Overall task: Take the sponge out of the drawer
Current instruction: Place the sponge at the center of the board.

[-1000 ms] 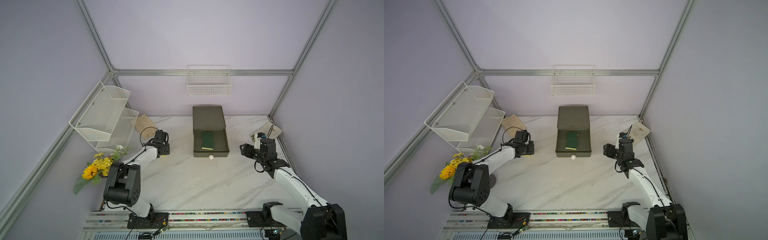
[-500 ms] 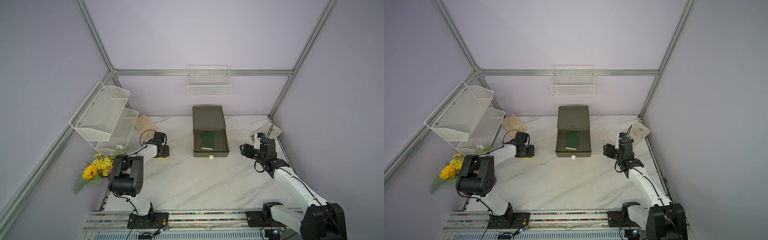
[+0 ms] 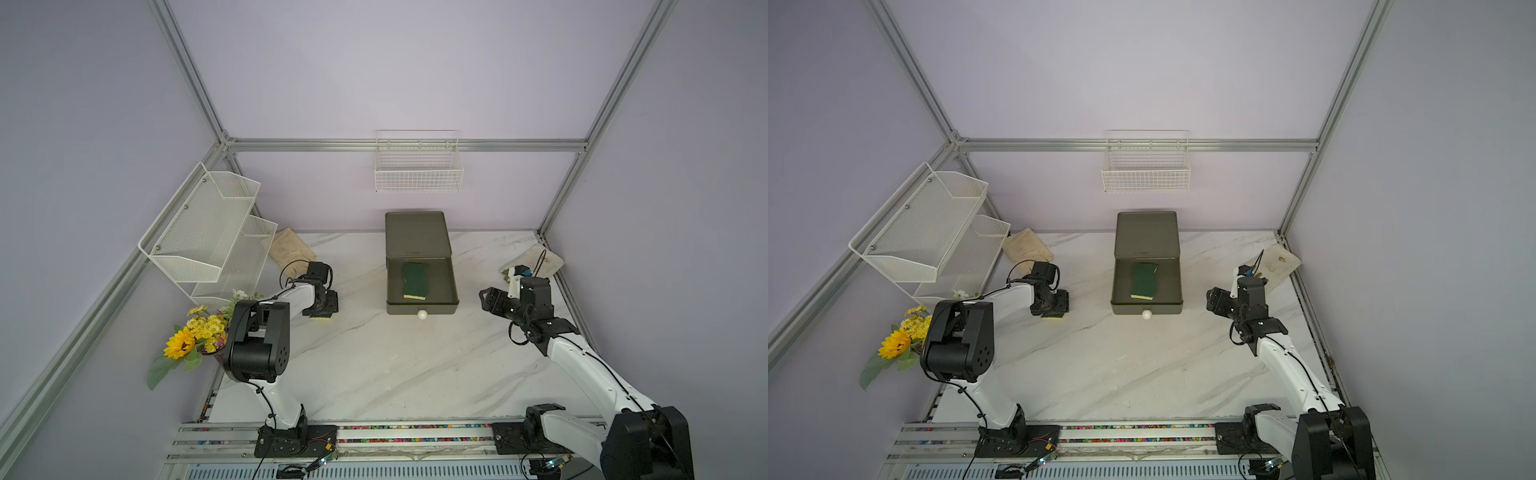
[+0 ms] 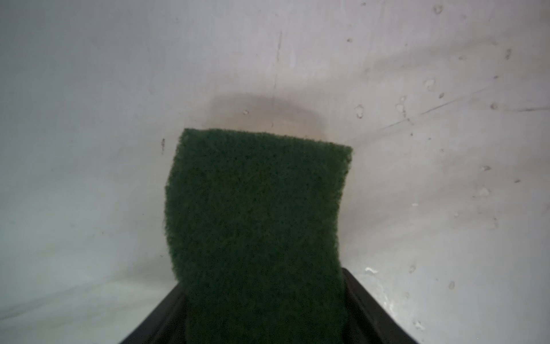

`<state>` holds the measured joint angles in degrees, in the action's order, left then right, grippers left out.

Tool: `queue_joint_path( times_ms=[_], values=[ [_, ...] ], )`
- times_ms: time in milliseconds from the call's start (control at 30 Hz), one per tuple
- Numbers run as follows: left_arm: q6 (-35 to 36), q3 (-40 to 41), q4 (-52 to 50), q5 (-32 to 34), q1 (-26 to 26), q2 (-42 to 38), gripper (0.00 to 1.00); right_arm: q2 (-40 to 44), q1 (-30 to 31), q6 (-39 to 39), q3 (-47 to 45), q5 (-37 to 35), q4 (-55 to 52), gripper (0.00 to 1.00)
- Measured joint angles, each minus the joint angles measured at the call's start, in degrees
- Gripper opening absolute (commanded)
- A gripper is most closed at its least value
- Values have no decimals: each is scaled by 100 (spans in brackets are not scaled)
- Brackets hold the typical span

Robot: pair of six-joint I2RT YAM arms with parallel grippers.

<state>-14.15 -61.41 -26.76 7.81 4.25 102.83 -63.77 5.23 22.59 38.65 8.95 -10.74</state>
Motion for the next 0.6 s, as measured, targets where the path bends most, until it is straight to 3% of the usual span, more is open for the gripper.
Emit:
queue_joint_path(
  times_ms=[267, 600],
  values=[
    [-24, -2, -146, 9, -7, -59, 92, 0, 0, 0, 0, 0, 0, 77],
    [-87, -173, -586, -400, -7, -1119, 100, -42, 0, 0, 0, 2, -2, 77]
  ],
)
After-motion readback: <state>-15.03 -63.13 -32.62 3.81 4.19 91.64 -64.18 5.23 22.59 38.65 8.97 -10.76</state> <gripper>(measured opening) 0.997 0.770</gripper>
